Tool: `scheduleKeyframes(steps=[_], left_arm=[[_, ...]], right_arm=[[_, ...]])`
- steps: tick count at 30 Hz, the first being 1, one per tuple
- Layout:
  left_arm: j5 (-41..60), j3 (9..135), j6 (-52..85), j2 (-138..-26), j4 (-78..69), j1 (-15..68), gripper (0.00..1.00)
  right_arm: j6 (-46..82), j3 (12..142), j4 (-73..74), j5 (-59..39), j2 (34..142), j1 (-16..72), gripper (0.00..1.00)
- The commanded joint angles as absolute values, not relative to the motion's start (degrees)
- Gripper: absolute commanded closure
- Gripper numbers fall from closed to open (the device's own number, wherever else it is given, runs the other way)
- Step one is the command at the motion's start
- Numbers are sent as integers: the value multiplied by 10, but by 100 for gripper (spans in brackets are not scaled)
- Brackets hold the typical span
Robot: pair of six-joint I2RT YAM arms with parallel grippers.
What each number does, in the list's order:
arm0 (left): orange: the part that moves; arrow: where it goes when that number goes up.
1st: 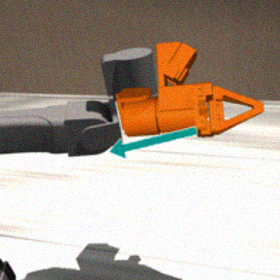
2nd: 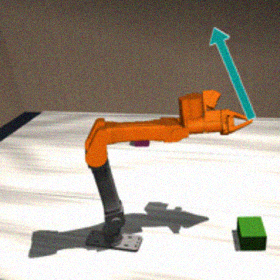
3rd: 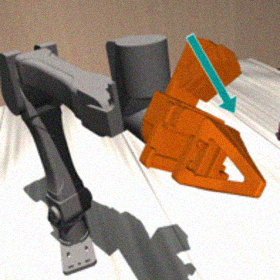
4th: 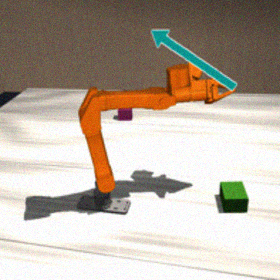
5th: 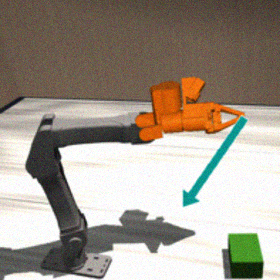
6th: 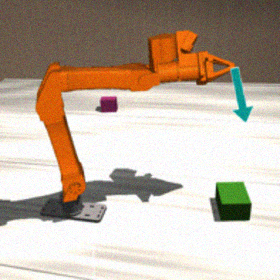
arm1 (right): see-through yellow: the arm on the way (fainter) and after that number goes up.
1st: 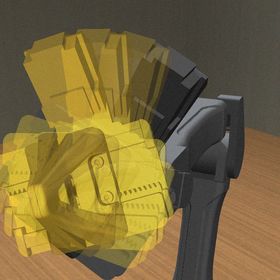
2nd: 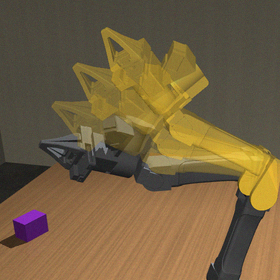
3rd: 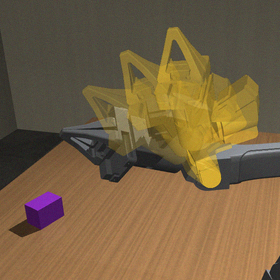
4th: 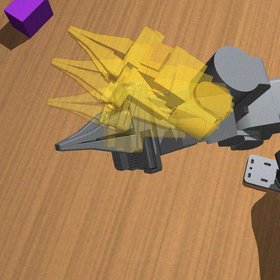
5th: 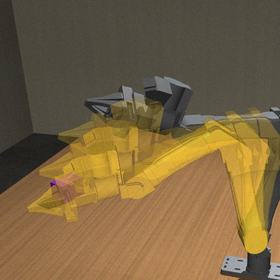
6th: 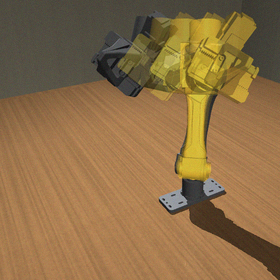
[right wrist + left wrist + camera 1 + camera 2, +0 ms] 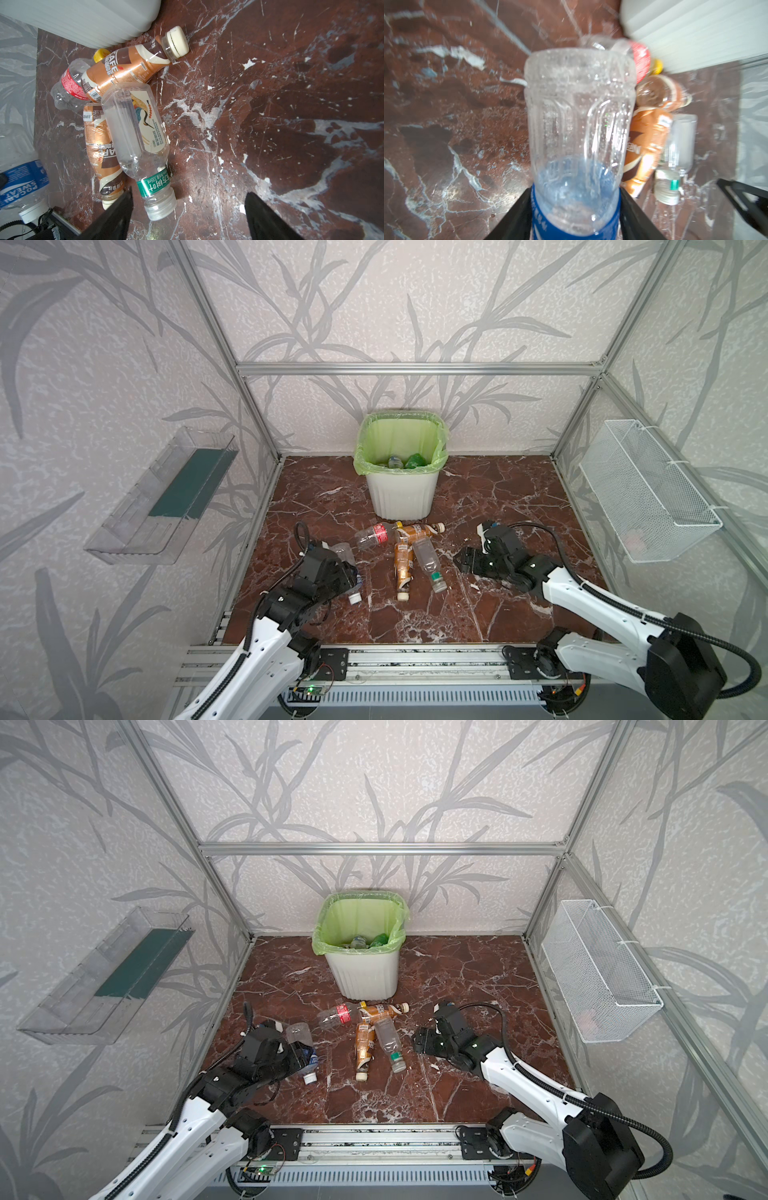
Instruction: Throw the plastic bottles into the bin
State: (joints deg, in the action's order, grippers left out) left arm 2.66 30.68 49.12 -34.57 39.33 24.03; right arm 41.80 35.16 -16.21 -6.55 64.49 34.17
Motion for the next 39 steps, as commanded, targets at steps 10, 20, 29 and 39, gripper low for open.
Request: scheduleKeyframes(steps=[10,20,29,39], left_arm=[[81,1026,297,-762,375,237,34],[-23,916,342,-668,460,206,1],[-7,528,420,-426,449,200,3],[26,411,461,-383,409,200,4]], right_arm=[[415,399,-182,-45,619,341,15],[425,352,-208,-12,537,337,10],[415,337,-171,-56,601,335,11],[425,349,-156,-70,636,348,12]])
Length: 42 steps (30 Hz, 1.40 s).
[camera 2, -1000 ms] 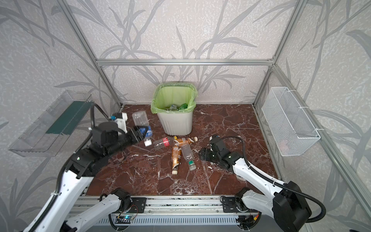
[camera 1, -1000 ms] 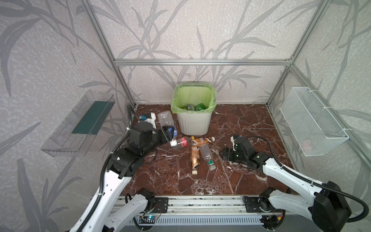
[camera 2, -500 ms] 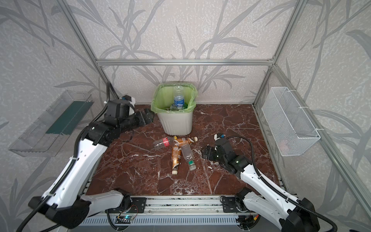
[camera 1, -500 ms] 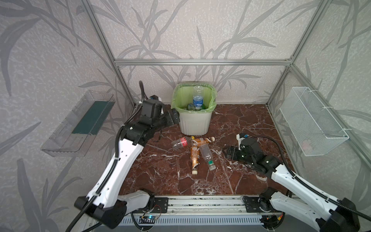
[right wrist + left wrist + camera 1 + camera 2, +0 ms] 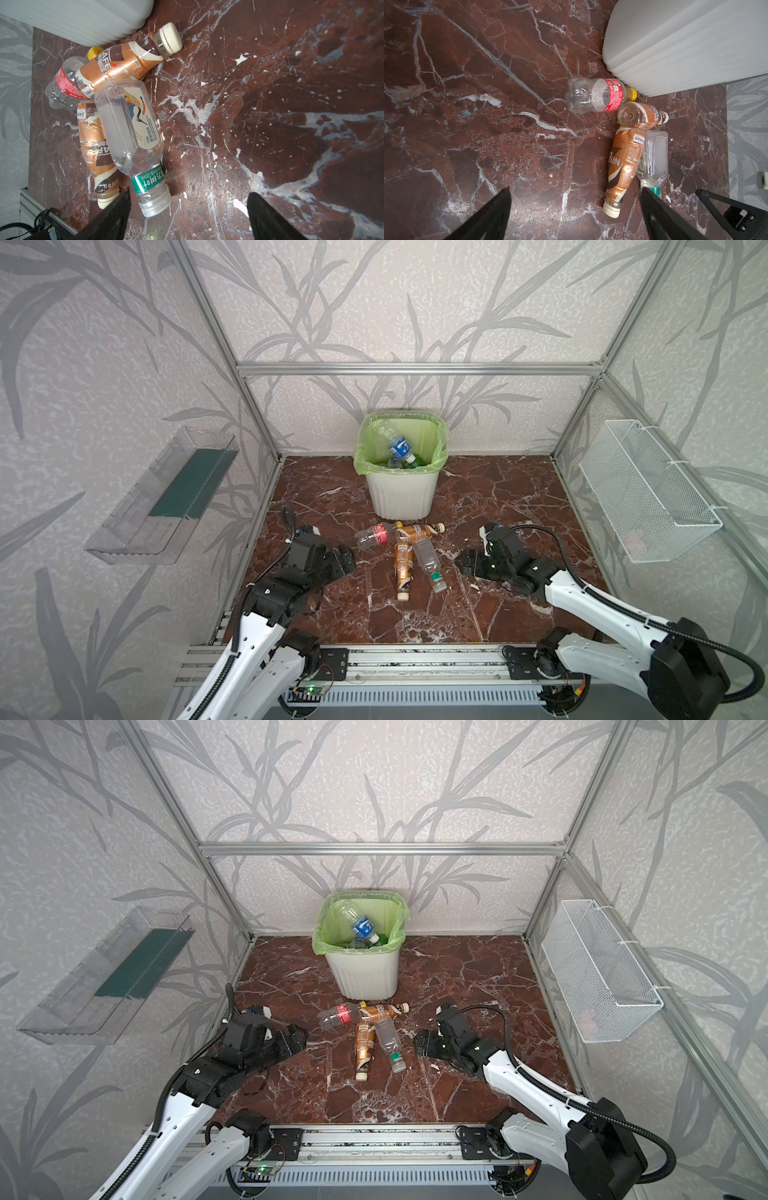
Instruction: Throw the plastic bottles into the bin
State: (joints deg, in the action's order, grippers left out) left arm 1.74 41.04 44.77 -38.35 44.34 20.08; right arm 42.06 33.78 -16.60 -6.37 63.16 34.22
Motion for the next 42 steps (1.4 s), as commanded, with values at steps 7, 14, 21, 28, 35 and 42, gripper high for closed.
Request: scheduleKeyframes(steps=[7,14,21,28,35,42], left_arm=[[44,390,466,-407,373,200,5],[43,380,468,-405,370,200,5],[45,369,475,-402,364,200,5],[49,362,477,-407,356,199,5],[49,358,477,-403,358,200,5],[50,352,481,-401,358,200,5]], right_arm=[[433,352,-149,-63,642,370,13],[432,365,-136,-64,668,385,13],[430,382,-117,-69,706,398,11],[426,412,-93,-77,764,412,11],[418,446,-75,-94,824,418,9],[406,483,-75,-107,876,419,8]])
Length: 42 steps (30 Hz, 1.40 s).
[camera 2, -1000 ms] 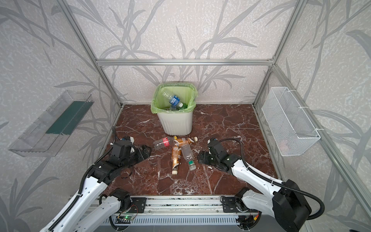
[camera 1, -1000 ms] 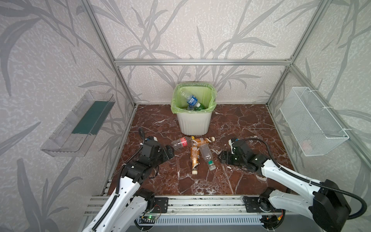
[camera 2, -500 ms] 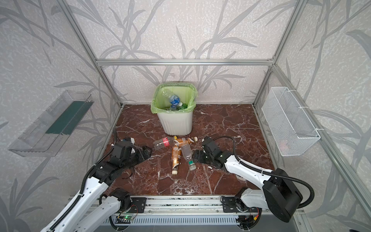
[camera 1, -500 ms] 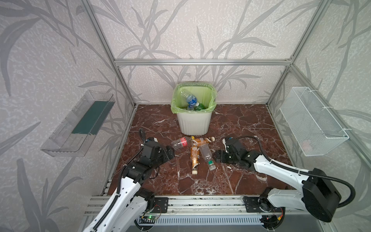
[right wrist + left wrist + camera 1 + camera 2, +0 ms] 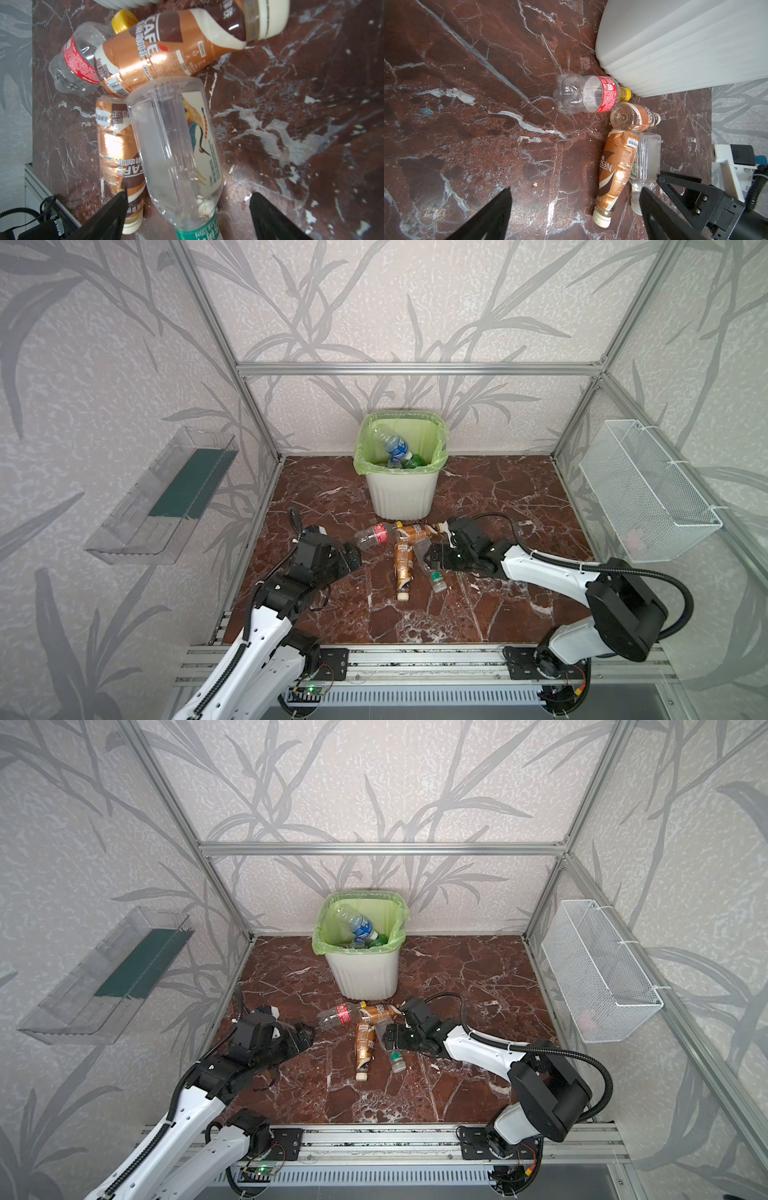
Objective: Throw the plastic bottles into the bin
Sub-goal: 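Lower the right gripper onto the clear green-labelled water bottle, then close the right gripper on the green-labelled bottle and lift it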
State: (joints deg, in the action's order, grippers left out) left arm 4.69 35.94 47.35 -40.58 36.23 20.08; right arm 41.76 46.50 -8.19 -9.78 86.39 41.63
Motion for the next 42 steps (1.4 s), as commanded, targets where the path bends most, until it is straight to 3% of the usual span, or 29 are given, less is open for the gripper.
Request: scheduleKeyframes(steps=[1,17,24,33,42], left_arm=[[49,352,481,-400,357,200,5],[48,346,485,-392,358,199,5],[47,345,484,-389,361,199,5],[44,344,486,-383,362,199,5],[49,340,489,-392,351,199,5]], right_arm=[[405,488,-75,-107,882,418,8],[398,532,-61,-113,965,419,10],[399,532,-64,-113,974,419,16],[399,485,-74,-96,927,419,28],[415,409,-96,-85,843,419,31]])
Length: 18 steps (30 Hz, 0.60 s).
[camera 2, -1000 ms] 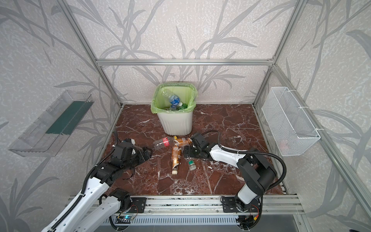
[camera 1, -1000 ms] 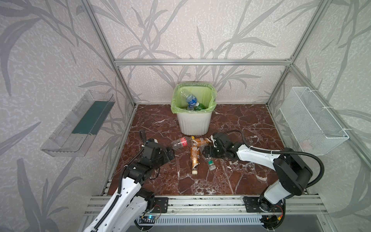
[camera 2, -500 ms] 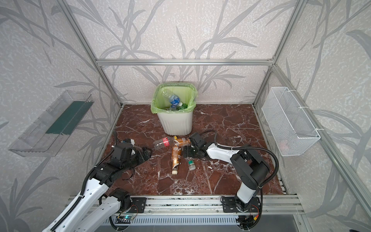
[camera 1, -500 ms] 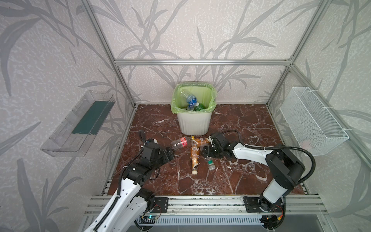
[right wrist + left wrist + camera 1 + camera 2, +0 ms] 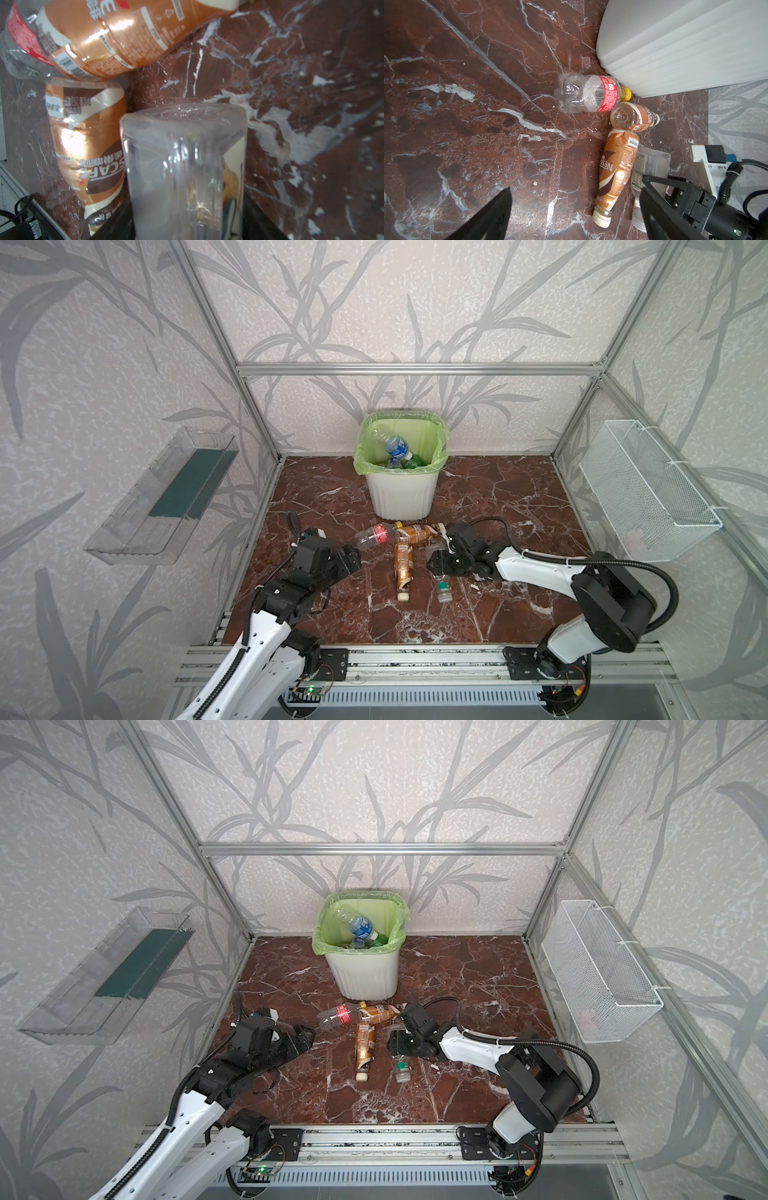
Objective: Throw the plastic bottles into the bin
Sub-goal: 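Close the right gripper on the green-labelled bottle and lift it, then swing the held bottle over the bin with the right gripper and release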
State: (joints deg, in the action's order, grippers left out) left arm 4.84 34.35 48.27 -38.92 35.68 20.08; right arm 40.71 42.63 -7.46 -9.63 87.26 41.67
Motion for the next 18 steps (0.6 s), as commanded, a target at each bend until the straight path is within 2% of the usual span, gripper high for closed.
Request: scheduleKeyframes(steps=[1,18], left_arm=[[50,341,489,-393,350,199,5],[65,345,485,-428,335,199,5]], right_arm=[[417,400,-100,-84,830,419,31],[435,318,-196,-11,565,419,31]])
